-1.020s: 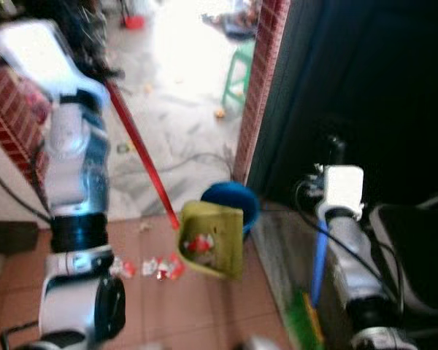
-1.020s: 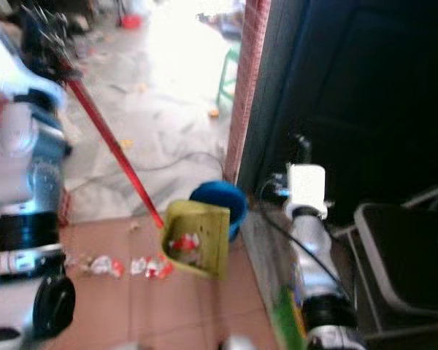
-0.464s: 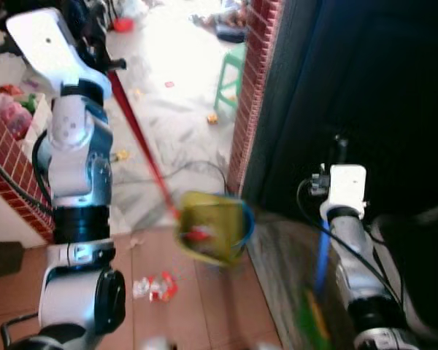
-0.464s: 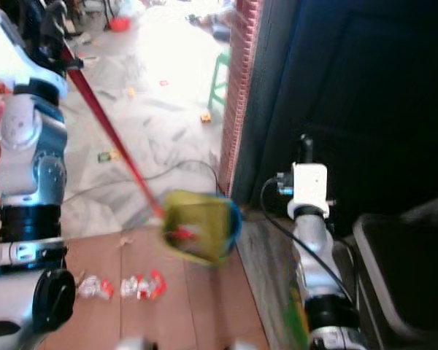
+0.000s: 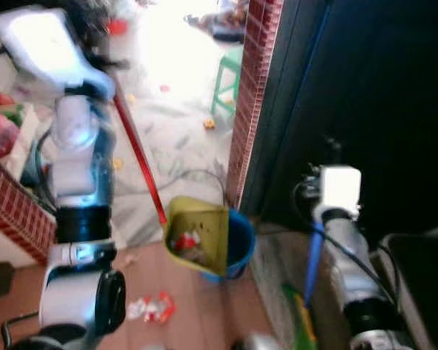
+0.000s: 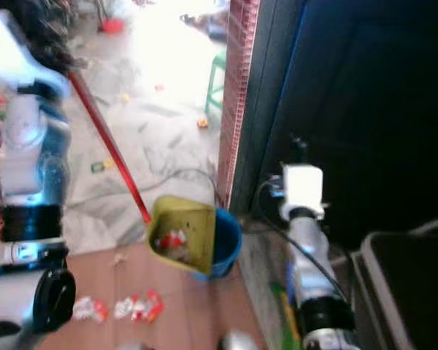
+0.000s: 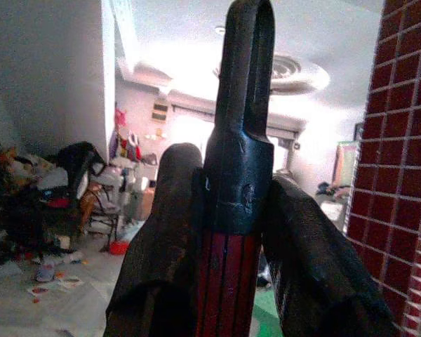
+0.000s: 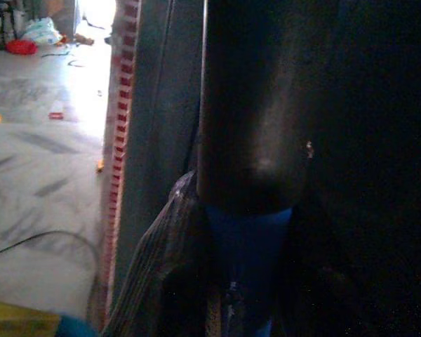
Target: Sweep floor
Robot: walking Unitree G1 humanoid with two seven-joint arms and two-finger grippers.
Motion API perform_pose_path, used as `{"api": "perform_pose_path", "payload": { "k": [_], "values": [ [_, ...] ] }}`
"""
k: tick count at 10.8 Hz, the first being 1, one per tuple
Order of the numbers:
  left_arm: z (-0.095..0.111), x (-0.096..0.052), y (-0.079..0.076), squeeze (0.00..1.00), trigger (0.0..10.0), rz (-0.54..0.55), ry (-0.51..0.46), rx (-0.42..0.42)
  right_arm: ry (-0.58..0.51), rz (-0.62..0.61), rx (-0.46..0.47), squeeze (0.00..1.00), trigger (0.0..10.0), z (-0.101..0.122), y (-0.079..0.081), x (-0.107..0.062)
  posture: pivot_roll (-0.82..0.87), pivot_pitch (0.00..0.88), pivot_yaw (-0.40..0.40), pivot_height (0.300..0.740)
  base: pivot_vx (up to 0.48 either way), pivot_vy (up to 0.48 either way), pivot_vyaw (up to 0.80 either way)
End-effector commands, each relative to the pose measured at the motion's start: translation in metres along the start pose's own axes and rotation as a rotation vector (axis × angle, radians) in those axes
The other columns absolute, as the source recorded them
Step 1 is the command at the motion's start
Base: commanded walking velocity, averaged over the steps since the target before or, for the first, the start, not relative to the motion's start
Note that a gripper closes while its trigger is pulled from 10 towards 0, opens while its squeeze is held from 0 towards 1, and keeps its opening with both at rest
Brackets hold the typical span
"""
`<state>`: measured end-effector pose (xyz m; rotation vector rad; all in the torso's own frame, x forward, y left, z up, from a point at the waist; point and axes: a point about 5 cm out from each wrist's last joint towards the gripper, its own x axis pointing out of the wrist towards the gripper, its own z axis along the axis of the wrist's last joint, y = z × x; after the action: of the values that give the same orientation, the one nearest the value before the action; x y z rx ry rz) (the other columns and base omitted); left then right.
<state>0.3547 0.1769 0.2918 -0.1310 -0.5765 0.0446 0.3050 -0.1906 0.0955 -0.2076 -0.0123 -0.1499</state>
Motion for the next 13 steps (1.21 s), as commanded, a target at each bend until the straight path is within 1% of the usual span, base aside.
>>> {"api": "perform_pose_path", "payload": {
  "k": [1,3,5,7,8,9,10,11,13],
  "values": [
    [0.021,0.005,0.0,0.0,10.0,0.013,-0.106,-0.012,-0.045,0.017,-0.006,0.0,10.0,0.011,0.005,0.004,-0.06,0.0,-0.038,0.74,0.334,0.0,0.0],
    [0.02,0.002,-0.009,0.0,10.0,-0.004,-0.123,0.034,-0.046,0.019,-0.005,0.0,10.0,0.012,0.005,0.004,-0.06,0.0,-0.038,0.74,0.0,0.0,0.0],
    [0.025,0.001,-0.019,0.0,10.0,-0.035,-0.194,0.143,-0.047,0.016,-0.005,0.0,10.0,0.012,0.005,0.004,-0.07,0.0,-0.037,0.74,0.0,0.0,0.0],
    [0.022,-0.004,-0.031,0.0,10.0,-0.062,-0.241,0.153,-0.047,0.014,-0.006,0.0,10.0,0.012,0.005,0.004,-0.08,0.0,-0.036,0.74,0.0,0.0,0.0],
    [0.014,-0.01,-0.051,0.0,10.0,-0.114,-0.235,0.115,-0.048,0.012,-0.006,0.0,10.0,0.013,0.005,0.003,-0.09,0.0,-0.035,0.74,0.0,0.0,0.0],
    [0.011,-0.014,-0.064,0.0,10.0,-0.135,-0.249,0.114,-0.049,0.012,-0.008,0.0,10.0,0.013,0.004,0.002,-0.1,0.0,-0.031,0.74,0.0,0.0,0.0],
    [0.009,-0.014,-0.073,0.0,10.0,-0.145,-0.261,0.112,-0.05,0.009,-0.011,0.0,10.0,0.013,0.003,0.001,-0.11,0.0,-0.028,0.74,0.0,0.0,0.0],
    [0.009,-0.016,-0.079,0.0,10.0,-0.158,-0.287,0.127,-0.05,0.005,-0.014,0.0,10.0,0.012,0.002,-0.001,-0.12,0.0,-0.019,0.74,0.0,0.0,0.0],
    [0.003,-0.033,-0.107,0.0,10.0,-0.268,-0.367,0.212,-0.047,-0.002,-0.018,0.0,10.0,0.011,0.0,-0.002,-0.12,0.0,-0.018,0.74,0.0,0.0,0.0]
  ]
}}
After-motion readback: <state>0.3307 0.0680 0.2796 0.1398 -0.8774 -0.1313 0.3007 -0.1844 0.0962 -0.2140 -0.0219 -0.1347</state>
